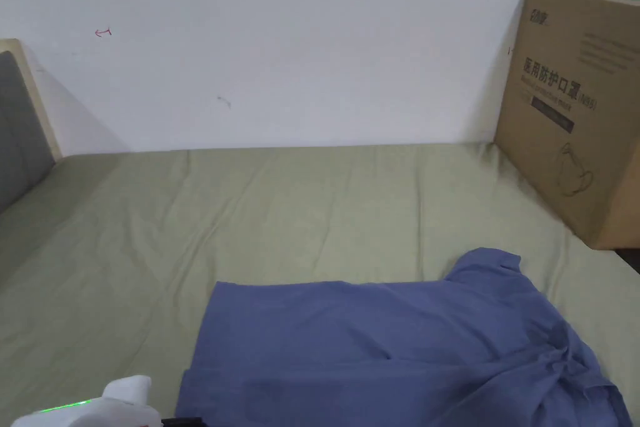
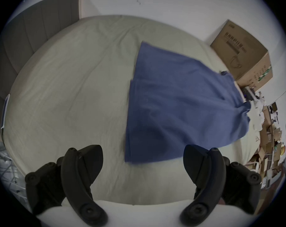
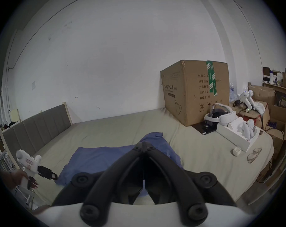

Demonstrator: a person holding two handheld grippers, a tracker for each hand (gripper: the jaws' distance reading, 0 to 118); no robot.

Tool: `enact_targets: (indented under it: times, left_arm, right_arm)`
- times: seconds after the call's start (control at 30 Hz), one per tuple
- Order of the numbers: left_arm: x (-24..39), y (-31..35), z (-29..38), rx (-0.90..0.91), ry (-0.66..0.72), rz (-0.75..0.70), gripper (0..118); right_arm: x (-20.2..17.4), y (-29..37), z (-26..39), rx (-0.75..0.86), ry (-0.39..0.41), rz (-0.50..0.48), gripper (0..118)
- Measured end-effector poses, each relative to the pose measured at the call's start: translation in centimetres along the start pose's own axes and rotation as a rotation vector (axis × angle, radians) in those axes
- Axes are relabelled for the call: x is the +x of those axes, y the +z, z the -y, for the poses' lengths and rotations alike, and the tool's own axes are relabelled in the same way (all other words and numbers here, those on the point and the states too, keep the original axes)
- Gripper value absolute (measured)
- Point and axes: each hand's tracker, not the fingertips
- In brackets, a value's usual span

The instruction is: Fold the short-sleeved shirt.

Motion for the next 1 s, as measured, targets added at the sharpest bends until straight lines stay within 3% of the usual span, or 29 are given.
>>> enact_targets:
  times: [0.1,0.17,0.2,0.23,0.37,0.43,0.5,0.57,0.6,0.73,0.83,0.87,0.9,0.93,1.0]
  left_arm:
    - [0.2,-3.8,-0.7,-0.038,-0.022,-0.08,105]
    - [1.0,-5.3,-0.1,-0.068,-0.017,-0.072,117]
    - [1.2,-5.7,0.1,-0.063,-0.007,-0.026,118]
    - [1.8,-5.8,0.4,-0.045,-0.026,-0.12,118]
    - [2.3,-5.5,1.0,-0.023,-0.023,-0.119,118]
    - [0.9,-5.8,1.0,0.011,-0.021,-0.127,102]
    - [1.4,-3.8,1.5,0.098,-0.08,-0.169,68]
    - [1.8,-1.9,2.0,0.167,-0.089,-0.133,47]
    - [1.6,-1.7,2.0,0.164,-0.065,-0.04,4]
    - [4.3,3.0,2.5,0.206,-0.052,-0.023,4]
    - [4.4,3.0,1.5,0.227,-0.049,0.002,4]
    - [4.6,3.1,1.2,0.225,-0.042,0.01,4]
    - [4.7,3.2,1.0,0.225,-0.039,0.016,4]
    - [4.7,3.5,0.8,0.224,-0.035,0.021,4]
    - [4.9,3.3,0.5,0.219,-0.033,0.019,4]
  right_arm:
    - [0.2,-0.1,0.0,-0.026,-0.01,0.007,0]
    - [0.4,0.1,0.2,-0.035,-0.011,0.014,0]
    - [0.5,0.0,0.2,-0.033,-0.014,0.021,0]
    - [0.5,-0.2,0.2,-0.031,-0.014,0.038,0]
    - [1.0,-0.5,0.3,-0.034,-0.052,0.042,0]
    - [1.4,-0.7,0.7,-0.038,-0.056,0.051,0]
    - [1.9,-1.5,1.0,-0.054,-0.04,0.064,0]
    - [2.9,-2.9,1.2,-0.132,-0.009,0.031,0]
    - [3.4,-3.9,1.2,-0.178,-0.001,0.011,0]
    - [6.9,-9.9,1.1,-0.46,-0.112,-0.121,0]
    - [9.3,-15.2,1.7,-0.689,-0.168,-0.04,3]
    - [10.1,-16.9,2.1,-0.768,-0.189,0.019,32]
    - [10.8,-18.4,2.6,-0.848,-0.188,0.052,88]
    - [11.5,-19.5,3.3,-0.889,-0.192,0.097,113]
    - [12.2,-21.0,4.1,-0.905,-0.18,0.127,118]
